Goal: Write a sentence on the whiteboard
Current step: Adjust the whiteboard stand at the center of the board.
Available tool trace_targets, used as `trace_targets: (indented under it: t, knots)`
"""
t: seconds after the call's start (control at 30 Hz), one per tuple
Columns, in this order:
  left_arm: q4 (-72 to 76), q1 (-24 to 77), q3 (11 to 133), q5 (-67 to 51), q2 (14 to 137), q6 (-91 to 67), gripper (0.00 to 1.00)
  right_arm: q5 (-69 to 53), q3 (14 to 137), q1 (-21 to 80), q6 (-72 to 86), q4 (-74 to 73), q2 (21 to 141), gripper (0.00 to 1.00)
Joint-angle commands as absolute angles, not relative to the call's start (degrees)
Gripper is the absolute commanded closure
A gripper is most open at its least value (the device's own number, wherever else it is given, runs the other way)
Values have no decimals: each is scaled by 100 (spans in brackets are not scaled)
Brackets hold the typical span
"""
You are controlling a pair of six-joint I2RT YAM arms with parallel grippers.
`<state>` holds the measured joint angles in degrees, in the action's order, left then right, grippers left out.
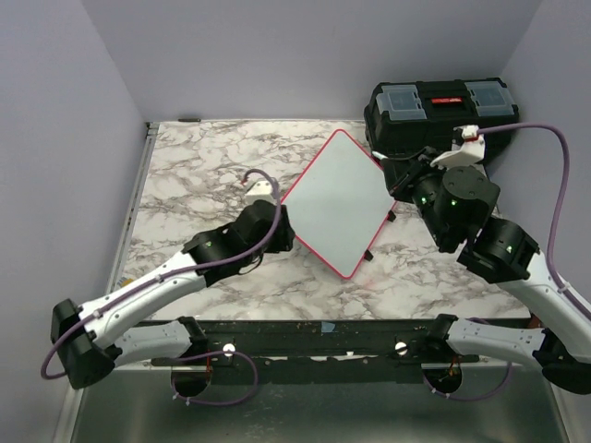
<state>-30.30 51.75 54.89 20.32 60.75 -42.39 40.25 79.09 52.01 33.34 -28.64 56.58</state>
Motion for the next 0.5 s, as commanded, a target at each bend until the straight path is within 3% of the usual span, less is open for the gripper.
trace_targets:
  t: [0.0,0.47]
  knots:
    - [-2078,5772,6048,1575,6980,-3115,57,4462,8330,5169,3238,-2852,5527,99]
    - [-2307,6572,9072,1219,10718,-2536,65,4419,8675,5168,2939,-2289,5345,99]
